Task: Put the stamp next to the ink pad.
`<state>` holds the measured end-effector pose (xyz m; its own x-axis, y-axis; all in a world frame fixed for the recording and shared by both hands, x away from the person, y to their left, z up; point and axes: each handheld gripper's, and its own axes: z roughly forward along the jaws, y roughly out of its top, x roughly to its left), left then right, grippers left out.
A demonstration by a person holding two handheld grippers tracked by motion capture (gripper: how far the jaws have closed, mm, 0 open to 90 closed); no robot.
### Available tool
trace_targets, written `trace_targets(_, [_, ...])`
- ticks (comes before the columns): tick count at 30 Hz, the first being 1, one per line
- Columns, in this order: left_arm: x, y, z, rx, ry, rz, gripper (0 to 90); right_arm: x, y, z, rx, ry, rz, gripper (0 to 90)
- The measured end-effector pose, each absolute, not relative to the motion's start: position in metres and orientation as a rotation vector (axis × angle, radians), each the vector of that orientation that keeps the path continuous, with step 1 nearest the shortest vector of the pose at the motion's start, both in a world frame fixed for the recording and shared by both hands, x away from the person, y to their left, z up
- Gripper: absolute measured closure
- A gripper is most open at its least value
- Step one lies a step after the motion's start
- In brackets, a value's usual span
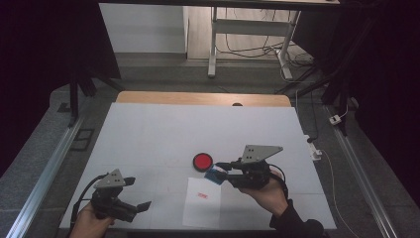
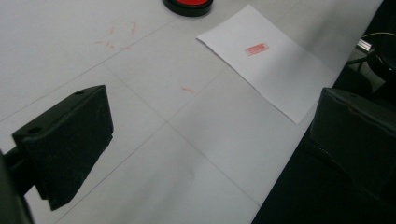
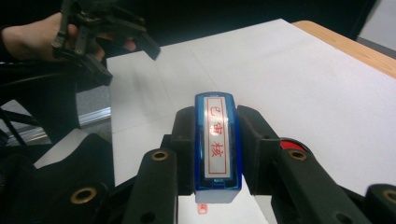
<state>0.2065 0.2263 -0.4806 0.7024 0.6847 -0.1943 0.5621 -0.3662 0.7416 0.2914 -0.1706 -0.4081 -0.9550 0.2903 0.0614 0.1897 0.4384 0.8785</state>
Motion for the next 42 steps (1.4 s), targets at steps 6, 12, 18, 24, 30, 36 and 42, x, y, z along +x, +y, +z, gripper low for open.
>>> trace_targets(6, [0.203, 0.231, -0.481, 2.065, 0.972, 0.195, 0.0, 0.294, -0.177, -0.41, 0.463, 2.57, 1.523, 69.0])
trace_targets(12, [0.202, 0.232, -0.481, 2.08, 0.981, 0.219, 0.0, 0.296, -0.182, -0.411, 0.5, 2.557, 1.507, 69.0])
trace_targets(18, [0.201, 0.231, -0.481, 2.11, 0.985, 0.237, 0.0, 0.3, -0.19, -0.412, 0.533, 2.545, 1.455, 69.0])
trace_targets(24, [0.199, 0.232, -0.48, 2.103, 0.993, 0.249, 0.0, 0.304, -0.197, -0.415, 0.575, 2.526, 1.429, 69.0])
trace_targets(30, [0.197, 0.234, -0.48, 2.098, 1.0, 0.254, 0.0, 0.312, -0.206, -0.42, 0.627, 2.513, 1.369, 69.0])
trace_targets(36, [0.198, 0.234, -0.48, 2.1, 1.001, 0.248, 0.0, 0.321, -0.216, -0.425, 0.699, 2.491, 1.328, 69.0])
trace_targets(42, [0.199, 0.233, -0.48, 2.105, 0.999, 0.243, 0.0, 0.327, -0.223, -0.432, 0.743, 2.466, 1.285, 69.0])
